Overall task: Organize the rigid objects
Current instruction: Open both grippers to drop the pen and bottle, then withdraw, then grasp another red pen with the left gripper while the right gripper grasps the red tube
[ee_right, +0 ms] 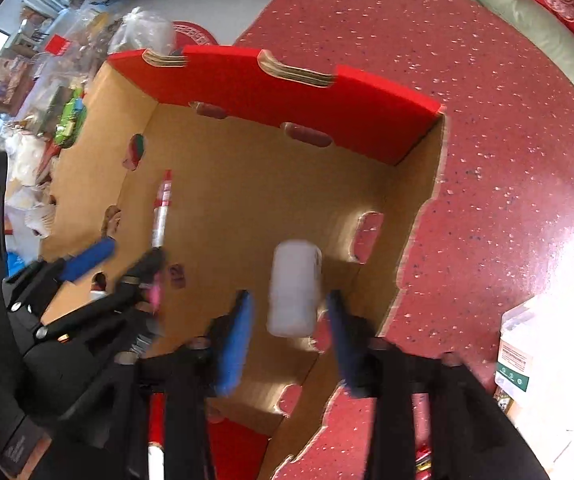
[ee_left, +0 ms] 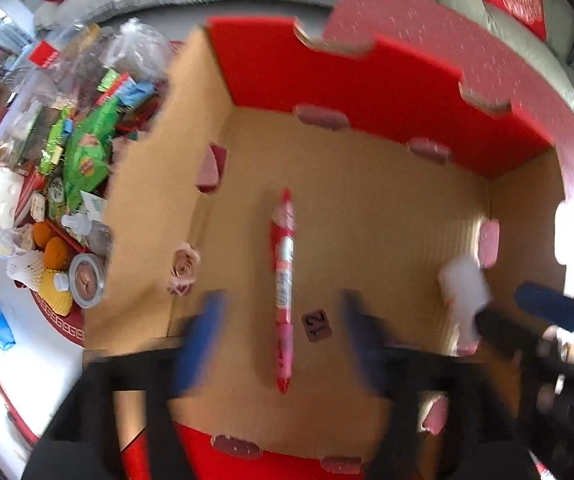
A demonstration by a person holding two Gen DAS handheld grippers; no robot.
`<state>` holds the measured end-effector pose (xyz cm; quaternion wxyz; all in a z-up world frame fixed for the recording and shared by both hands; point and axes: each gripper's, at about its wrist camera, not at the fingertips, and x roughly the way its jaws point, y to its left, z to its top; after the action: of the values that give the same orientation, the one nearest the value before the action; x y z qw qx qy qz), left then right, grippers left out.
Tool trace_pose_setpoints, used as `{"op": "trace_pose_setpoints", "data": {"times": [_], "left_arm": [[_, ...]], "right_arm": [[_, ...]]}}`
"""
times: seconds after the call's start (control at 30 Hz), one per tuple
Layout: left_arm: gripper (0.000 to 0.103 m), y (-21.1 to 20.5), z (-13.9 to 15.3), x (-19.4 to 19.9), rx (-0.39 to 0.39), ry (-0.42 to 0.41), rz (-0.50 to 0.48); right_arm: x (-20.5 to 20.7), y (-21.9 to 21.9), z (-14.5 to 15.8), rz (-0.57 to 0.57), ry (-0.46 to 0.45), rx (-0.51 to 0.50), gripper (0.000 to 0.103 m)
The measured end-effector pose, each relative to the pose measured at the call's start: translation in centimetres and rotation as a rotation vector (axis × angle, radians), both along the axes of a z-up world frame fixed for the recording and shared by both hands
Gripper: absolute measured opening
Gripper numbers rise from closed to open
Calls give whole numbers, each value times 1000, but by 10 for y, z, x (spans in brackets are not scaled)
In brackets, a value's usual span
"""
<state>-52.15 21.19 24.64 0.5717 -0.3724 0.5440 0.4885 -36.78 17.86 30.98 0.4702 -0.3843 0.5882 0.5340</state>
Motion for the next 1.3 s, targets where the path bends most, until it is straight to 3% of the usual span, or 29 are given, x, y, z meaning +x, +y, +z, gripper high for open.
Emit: {"op": "trace_pose_setpoints", "data": {"times": [0.03,0.1,0.2,0.27,0.47,0.6,0.67,0.9,1.03,1.17,1.23,1.3], "left_arm": [[82,0,4,-3,30,-9,12],[82,-1,14,-11,55,-42,42],[83,-3,28,-18,67,-73,65],[83,-7,36,-16,72,-60,56],[83,-32,64,5,54,-91,-24],[83,-49,85,49,13,-106,-149],[83,-89,84,64,-15,-116,-223],[83,-190,66,109,-130,-170,-482],[83,-224,43,150,-172,-183,-592],[83,-243,24,184,-195,-153,-663],[83,-248,13,198,-230,-97,-732],[83,-252,-4,212,-229,-59,-728]], "right_arm": [[0,-1,3,0,1,13,58],[0,-3,14,4,-16,45,81],[1,-7,30,4,2,97,102],[6,-13,43,-5,-37,126,102],[37,-48,52,-73,-24,112,102],[77,-99,42,-198,-5,49,102],[98,-130,31,-270,6,1,102],[160,-245,-20,-556,24,-214,102],[187,-291,-33,-696,60,-264,102],[204,-317,-39,-771,70,-266,102],[209,-328,-42,-784,73,-272,102],[213,-335,-46,-793,78,-280,102]]}}
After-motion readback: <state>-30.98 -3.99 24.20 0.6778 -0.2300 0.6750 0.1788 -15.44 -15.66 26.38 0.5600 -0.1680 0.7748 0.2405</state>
